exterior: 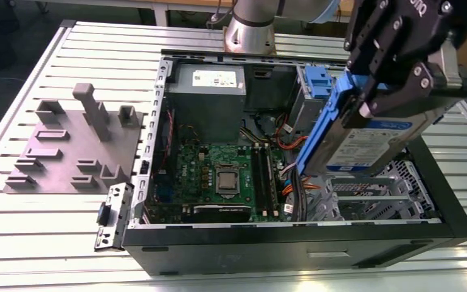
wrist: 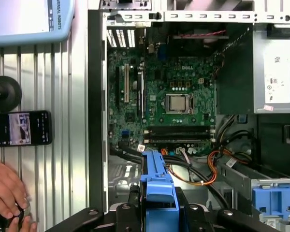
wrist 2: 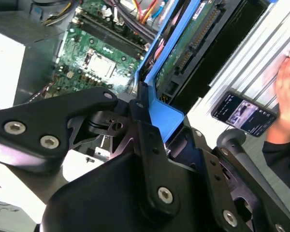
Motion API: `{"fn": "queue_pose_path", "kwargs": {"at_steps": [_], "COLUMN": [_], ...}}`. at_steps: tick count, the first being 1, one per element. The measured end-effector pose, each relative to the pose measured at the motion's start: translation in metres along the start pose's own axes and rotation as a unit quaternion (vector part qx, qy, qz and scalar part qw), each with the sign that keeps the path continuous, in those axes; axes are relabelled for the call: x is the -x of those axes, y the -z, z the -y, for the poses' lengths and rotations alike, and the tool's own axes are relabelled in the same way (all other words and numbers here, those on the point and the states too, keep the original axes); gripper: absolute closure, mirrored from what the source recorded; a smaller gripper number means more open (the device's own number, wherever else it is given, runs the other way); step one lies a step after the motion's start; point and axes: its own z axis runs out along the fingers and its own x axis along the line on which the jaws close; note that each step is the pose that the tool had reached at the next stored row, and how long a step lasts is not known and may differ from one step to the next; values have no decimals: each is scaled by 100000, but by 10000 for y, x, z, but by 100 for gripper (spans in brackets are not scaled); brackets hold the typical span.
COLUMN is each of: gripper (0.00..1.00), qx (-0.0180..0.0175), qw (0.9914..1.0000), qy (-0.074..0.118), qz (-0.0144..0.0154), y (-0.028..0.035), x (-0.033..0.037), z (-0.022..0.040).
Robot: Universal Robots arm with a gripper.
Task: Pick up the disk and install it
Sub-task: 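Insert the disk into the insertion slot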
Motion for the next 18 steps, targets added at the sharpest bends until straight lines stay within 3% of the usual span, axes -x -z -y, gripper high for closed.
{"fn": "queue_pose_path", "kwargs": {"at_steps": [3,5,13,16,18], "gripper": [63,63,63,63,63], "qx": [1,0,2,0,2], "qw": [100000,100000,100000,100000,100000], "qy": [-4,-4,-1,-2,-5], "qz": [-3,-2,-3,-4,-16], "y": [-34,-58,-141,-169,-170], "x": [-56,-73,-78,-77,-76], "z": [74,157,483,544,552]}}
